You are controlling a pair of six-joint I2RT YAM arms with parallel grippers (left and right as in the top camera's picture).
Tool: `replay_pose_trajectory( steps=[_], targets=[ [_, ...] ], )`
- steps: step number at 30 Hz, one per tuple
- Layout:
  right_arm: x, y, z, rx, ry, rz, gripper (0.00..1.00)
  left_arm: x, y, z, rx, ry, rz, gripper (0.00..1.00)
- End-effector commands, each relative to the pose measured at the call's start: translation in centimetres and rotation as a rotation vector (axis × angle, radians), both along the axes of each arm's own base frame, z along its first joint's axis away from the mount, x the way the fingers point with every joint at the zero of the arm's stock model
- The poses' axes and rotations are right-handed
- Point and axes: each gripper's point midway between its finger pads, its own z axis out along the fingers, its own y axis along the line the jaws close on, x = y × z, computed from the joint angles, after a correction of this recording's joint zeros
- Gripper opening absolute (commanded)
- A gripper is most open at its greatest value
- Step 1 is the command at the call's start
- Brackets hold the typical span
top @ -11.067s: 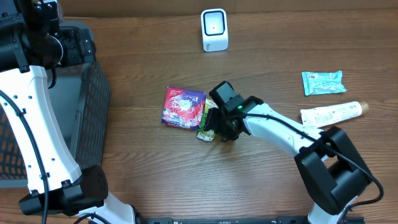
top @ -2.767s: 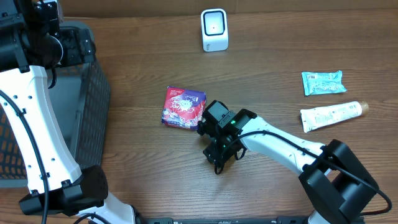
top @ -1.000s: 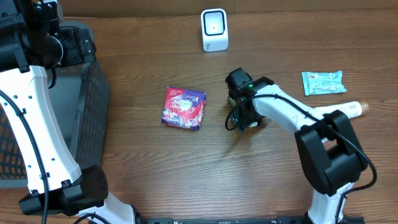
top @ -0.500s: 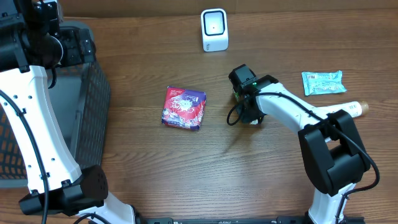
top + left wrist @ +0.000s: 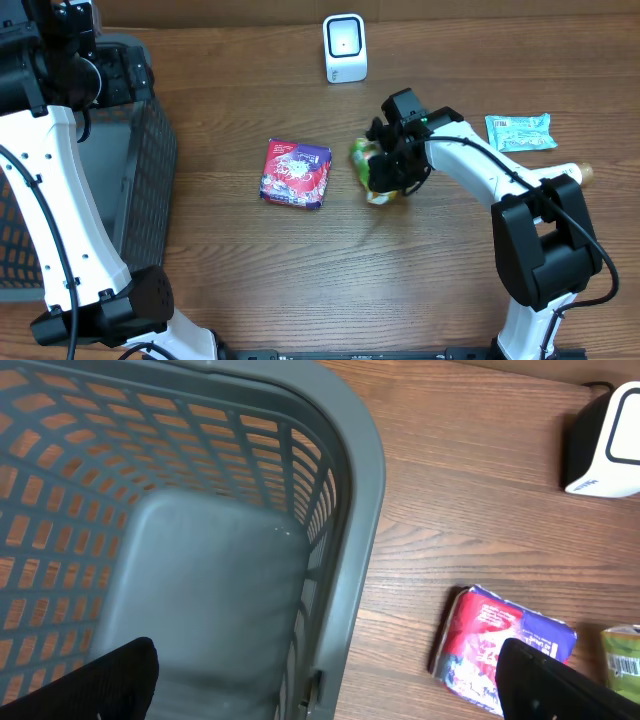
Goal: Scan the item barcode
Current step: 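Lift the tea carton and hold it in front of the scanner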
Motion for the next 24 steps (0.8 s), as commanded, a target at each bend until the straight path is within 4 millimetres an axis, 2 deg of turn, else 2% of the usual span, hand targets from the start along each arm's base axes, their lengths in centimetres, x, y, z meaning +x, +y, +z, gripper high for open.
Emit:
replay_pose_trajectory(
  steps=[1,6,11,15,17,24],
  targets=[
    [0.7,4.6,9.7,0.313,-0.102,0.073,0.16,0.0,-0.4,0.3,0.005,-0.01,-0.024,1.0],
    [0.6,6.6,16.3,0.503,-0.112,0.077,0.16,0.0,-0.4,0.3,0.005,-0.01,-0.024,1.0],
    [-1.3,8.8,23.4,0.803,-0.064,0.21,0.16,0.0,-0.4,0.3,0.005,-0.01,-0.024,1.0],
    [-2.0,9.1,26.7,0.923,-0.059,0.279,0.16,0.0,-0.4,0.3,0.005,-0.01,-0.024,0.99],
    [-1.9,8.9,27.8,0.954,-0.052,0.28,0.16,0.0,-0.4,0.3,0.005,-0.01,-0.024,1.0],
    [0.3,7.7,31.4,1.059,-0.081,0.266,0.18,0.0,-0.4,0.3,0.005,-0.01,-0.024,1.0]
  ],
)
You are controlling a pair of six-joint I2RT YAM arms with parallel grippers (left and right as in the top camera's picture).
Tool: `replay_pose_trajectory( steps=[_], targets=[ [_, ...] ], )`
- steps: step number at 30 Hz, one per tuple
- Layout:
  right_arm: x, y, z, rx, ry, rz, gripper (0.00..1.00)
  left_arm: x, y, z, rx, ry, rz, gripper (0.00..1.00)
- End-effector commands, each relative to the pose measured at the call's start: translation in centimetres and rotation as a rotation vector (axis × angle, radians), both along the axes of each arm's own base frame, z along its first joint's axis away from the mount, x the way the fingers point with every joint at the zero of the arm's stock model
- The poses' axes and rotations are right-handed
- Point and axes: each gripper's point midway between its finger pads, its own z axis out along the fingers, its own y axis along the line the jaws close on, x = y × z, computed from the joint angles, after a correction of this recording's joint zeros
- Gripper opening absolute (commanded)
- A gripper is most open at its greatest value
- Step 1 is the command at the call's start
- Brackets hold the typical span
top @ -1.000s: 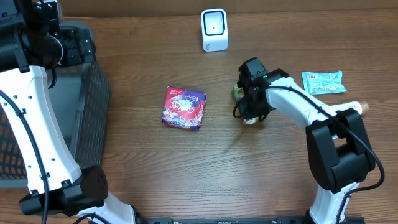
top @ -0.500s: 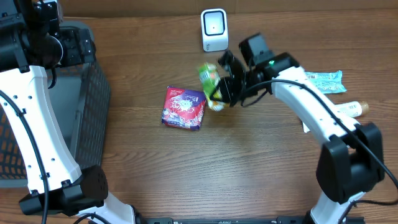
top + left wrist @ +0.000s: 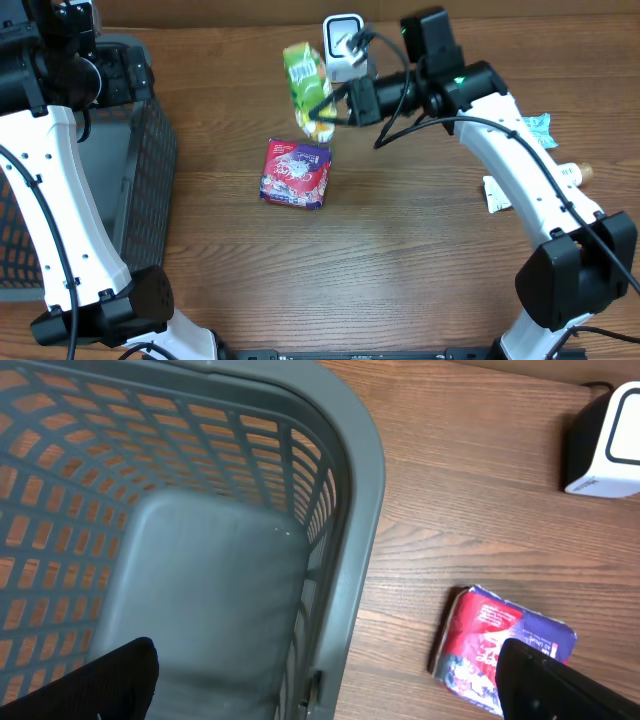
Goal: Scan the item barcode
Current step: 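Lift the tea carton and hold it in front of the scanner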
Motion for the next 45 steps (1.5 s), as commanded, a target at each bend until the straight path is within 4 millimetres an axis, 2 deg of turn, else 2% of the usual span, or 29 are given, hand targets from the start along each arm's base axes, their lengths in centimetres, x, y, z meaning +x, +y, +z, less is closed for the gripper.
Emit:
replay_pose_trajectory(
  steps=[1,7,11,13,15,18,19,21,23,26,28,32,33,35,37,39,41,45],
  targets=[
    [-0.7,-1.5,5.7,0.109,0.013,0.038,0.18,0.0,-0.4,0.3,0.005,-0.01,-0.024,1.0],
    [0.2,-1.8,7.6,0.15,-0.016,0.034,0.17,0.0,-0.4,0.3,0.005,-0.01,-0.024,1.0],
    [0.8,-1.7,7.3,0.137,-0.022,-0.003,0.16,0.0,-0.4,0.3,0.005,-0.01,-0.024,0.99],
    [2.0,-1.7,6.6,0.105,-0.03,-0.074,0.16,0.0,-0.4,0.3,0.005,-0.01,-0.024,0.99],
    [3.7,-2.0,4.7,0.025,-0.038,-0.189,0.16,0.0,-0.4,0.3,0.005,-0.01,-0.024,1.0],
    [6.4,-3.5,-0.9,-0.241,-0.064,-0.414,0.16,0.0,-0.4,0.3,0.005,-0.01,-0.024,1.0],
    [7.2,-4.6,-3.1,-0.369,-0.08,-0.499,0.16,0.0,-0.4,0.3,0.005,-0.01,-0.024,0.99],
    [8.4,-7.1,-6.1,-0.598,-0.134,-0.645,0.11,0.0,-0.4,0.3,0.005,-0.01,-0.024,0.99],
    [9.4,-9.5,-7.4,-0.778,-0.201,-0.774,0.11,0.0,-0.4,0.3,0.005,-0.01,-0.024,1.0],
    [10.4,-11.7,-6.4,-0.922,-0.317,-0.89,0.11,0.0,-0.4,0.3,0.005,-0.01,-0.024,1.0],
    [11.3,-12.8,-4.4,-0.974,-0.403,-0.968,0.1,0.0,-0.4,0.3,0.005,-0.01,-0.024,0.99],
    [12.8,-13.8,2.1,-1.036,-0.653,-1.092,0.08,0.0,-0.4,0.3,0.005,-0.01,-0.024,0.99],
    [13.1,-13.8,4.1,-1.053,-0.745,-1.127,0.07,0.0,-0.4,0.3,0.005,-0.01,-0.024,1.0],
    [13.7,-13.2,6.8,-1.08,-0.9,-1.166,0.06,0.0,-0.4,0.3,0.005,-0.01,-0.024,0.99],
    [14.2,-12.3,7.7,-1.105,-0.998,-1.161,0.06,0.0,-0.4,0.3,0.005,-0.01,-0.024,1.0],
    [15.1,-11.2,7.8,-1.118,-1.066,-1.15,0.05,0.0,-0.4,0.3,0.005,-0.01,-0.024,1.0],
    [16.3,-10.9,7.1,-1.154,-1.103,-1.158,0.05,0.0,-0.4,0.3,0.005,-0.01,-0.024,1.0],
    [20.3,-10.1,4.4,-1.298,-1.258,-1.141,0.05,0.0,-0.4,0.3,0.005,-0.01,-0.024,1.0]
  ],
)
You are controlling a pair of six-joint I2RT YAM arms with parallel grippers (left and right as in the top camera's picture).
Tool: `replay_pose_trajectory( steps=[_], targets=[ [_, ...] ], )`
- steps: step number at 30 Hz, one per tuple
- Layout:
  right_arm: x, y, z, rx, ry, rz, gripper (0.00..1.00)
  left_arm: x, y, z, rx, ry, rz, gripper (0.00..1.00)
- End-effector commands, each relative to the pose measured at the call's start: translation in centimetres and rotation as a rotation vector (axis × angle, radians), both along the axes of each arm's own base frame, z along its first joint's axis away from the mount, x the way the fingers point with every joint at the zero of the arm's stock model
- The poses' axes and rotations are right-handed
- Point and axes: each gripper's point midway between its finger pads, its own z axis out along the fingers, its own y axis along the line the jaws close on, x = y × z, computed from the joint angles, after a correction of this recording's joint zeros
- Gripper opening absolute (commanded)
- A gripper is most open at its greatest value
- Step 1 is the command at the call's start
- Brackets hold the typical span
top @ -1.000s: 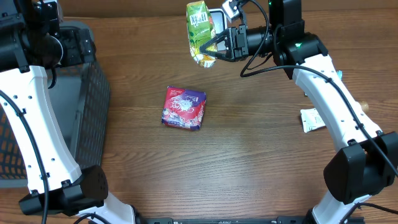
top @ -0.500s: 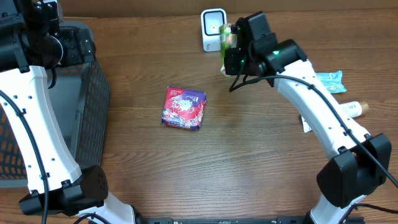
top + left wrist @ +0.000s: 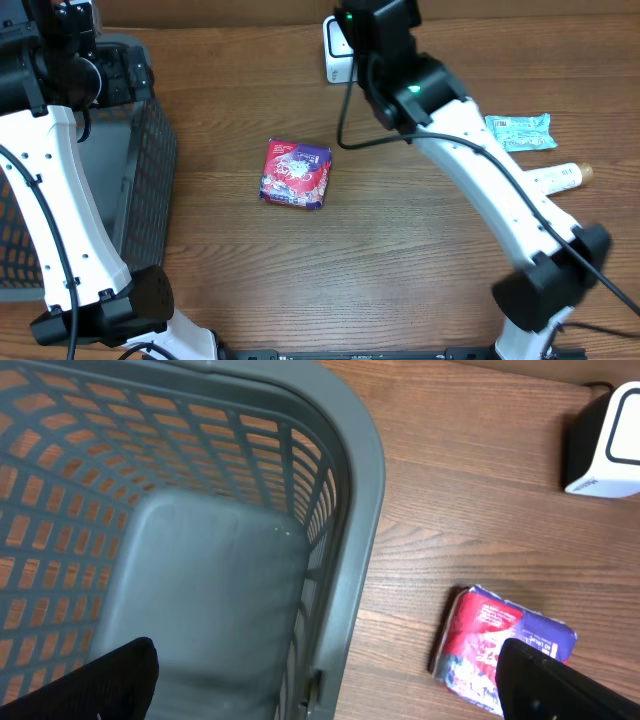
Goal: Scan the item barcode
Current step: 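Lift the tea carton and hold it in front of the scanner, then carry the tea carton right and set it down by the wipes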
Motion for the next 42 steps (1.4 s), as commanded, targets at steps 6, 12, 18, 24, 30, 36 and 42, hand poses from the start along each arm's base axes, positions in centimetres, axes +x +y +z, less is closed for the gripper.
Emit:
replay_pose_trajectory(
  steps=[6,12,18,24,30,36,42],
  targets=[
    [8.2,0.2,-11.0,-0.702,0.021,-0.072,0.04,0.0,-0.4,0.3,0.005,-0.01,-0.023,0.99],
    [10.7,-0.1,-17.7,-0.895,0.088,-0.022,0.04,0.0,-0.4,0.3,0.005,-0.01,-0.024,1.0],
    [12.0,-1.9,-20.5,-0.907,0.123,-0.012,0.04,0.0,-0.4,0.3,0.005,-0.01,-0.024,1.0],
    [12.5,-2.9,-20.7,-0.904,0.125,-0.008,0.04,0.0,-0.4,0.3,0.005,-0.01,-0.024,1.0],
    [12.5,-3.2,-21.2,-0.911,0.146,-0.002,0.04,0.0,-0.4,0.3,0.005,-0.01,-0.024,1.0],
    [12.4,-3.1,-21.3,-0.913,0.15,-0.003,0.04,0.0,-0.4,0.3,0.005,-0.01,-0.024,1.0],
    [11.9,-2.8,-19.7,-0.905,0.141,-0.019,0.04,0.0,-0.4,0.3,0.005,-0.01,-0.024,0.99]
  ],
)
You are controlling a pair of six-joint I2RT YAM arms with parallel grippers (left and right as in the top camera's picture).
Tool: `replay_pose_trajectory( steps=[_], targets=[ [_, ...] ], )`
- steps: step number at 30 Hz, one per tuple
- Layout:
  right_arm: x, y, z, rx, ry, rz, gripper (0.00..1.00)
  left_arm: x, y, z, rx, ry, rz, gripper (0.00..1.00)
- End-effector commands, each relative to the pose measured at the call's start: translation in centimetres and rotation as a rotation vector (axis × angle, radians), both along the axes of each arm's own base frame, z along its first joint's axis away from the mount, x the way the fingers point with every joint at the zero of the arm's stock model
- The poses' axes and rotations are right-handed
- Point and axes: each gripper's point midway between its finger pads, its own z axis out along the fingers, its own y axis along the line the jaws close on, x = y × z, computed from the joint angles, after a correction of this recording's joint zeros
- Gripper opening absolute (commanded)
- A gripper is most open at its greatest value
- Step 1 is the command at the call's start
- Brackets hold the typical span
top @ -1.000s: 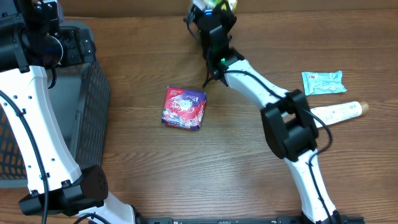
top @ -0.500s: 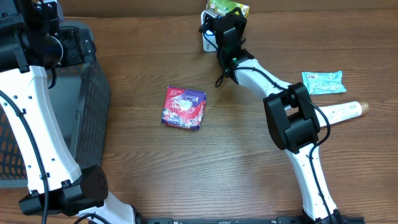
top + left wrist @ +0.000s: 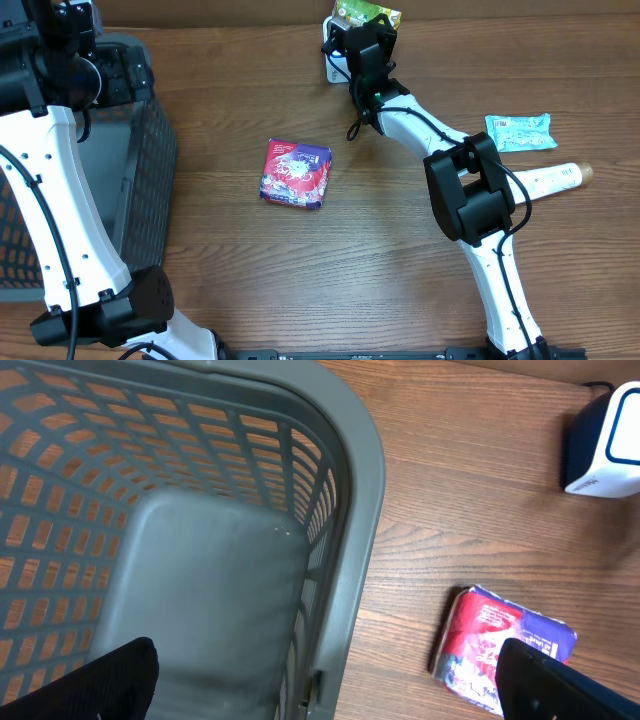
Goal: Scan the item barcode
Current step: 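Carry the tea carton right and set it down by the wipes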
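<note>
A green snack packet (image 3: 366,12) shows at the far edge of the overhead view, with my right gripper (image 3: 364,28) shut on it. It hangs just behind and above the white barcode scanner (image 3: 606,442), which the right arm mostly covers from overhead. My left gripper (image 3: 330,685) is open and empty over the rim of the grey basket (image 3: 350,510), its fingertips (image 3: 115,678) dark at the bottom corners of the wrist view.
A red and purple packet (image 3: 296,173) lies mid-table, also seen as the red packet (image 3: 505,650) to the right of the basket. A teal packet (image 3: 520,131) and a pale tube (image 3: 550,178) lie at the right. The basket (image 3: 140,150) fills the left side.
My right arm now reaches further back over the scanner, and the green packet, hidden before, shows at the far edge. The left arm has not moved.
My right gripper was closed around the green packet on the table, right of the red packet. Then it held the packet in the air just left of the scanner. Then the arm covered the scanner with the packet hidden; now the packet is behind the scanner.
</note>
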Motion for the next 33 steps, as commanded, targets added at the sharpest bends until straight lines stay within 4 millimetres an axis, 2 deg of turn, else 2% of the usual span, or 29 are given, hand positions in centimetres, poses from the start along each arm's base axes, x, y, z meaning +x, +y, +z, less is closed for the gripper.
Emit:
replay_pose_trajectory(
  steps=[1,3,7,11,15,17,19,22,25,29,33],
  targets=[
    [-0.6,0.9,6.1,0.072,-0.087,-0.006,0.04,0.0,-0.4,0.3,0.005,-0.01,-0.024,0.99],
    [-1.4,1.7,7.5,0.132,-0.071,0.016,0.04,0.0,-0.4,0.3,0.005,-0.01,-0.024,0.99],
    [-4.5,3.6,10.2,0.304,0.039,0.085,0.04,0.0,-0.4,0.3,0.005,-0.01,-0.024,1.0],
    [-8.2,4.3,15.4,0.58,0.072,0.104,0.04,0.0,-0.4,0.3,0.005,-0.01,-0.024,0.99],
    [-12.6,2.4,20.6,0.934,0.053,-0.017,0.04,0.0,-0.4,0.3,0.005,-0.01,-0.024,1.0],
    [-15.4,0.6,22.1,1.13,0.066,-0.132,0.05,0.0,-0.4,0.3,0.005,-0.01,-0.024,1.0],
    [-17.6,-1.6,22.5,1.272,0.074,-0.26,0.05,0.0,-0.4,0.3,0.005,-0.011,-0.024,1.0],
    [-20.9,-6.8,21.5,1.466,0.06,-0.553,0.04,0.0,-0.4,0.3,0.005,-0.01,-0.024,1.0],
    [-24.4,-12.4,18.3,1.557,0.03,-0.924,0.04,0.0,-0.4,0.3,0.005,-0.01,-0.024,0.99],
    [-28.1,-17.4,12.6,1.579,0.068,-1.347,0.04,0.0,-0.4,0.3,0.005,-0.01,-0.024,1.0],
    [-29.0,-20.7,7.8,1.588,0.058,-1.543,0.04,0.0,-0.4,0.3,0.005,-0.01,-0.024,1.0]
  ],
)
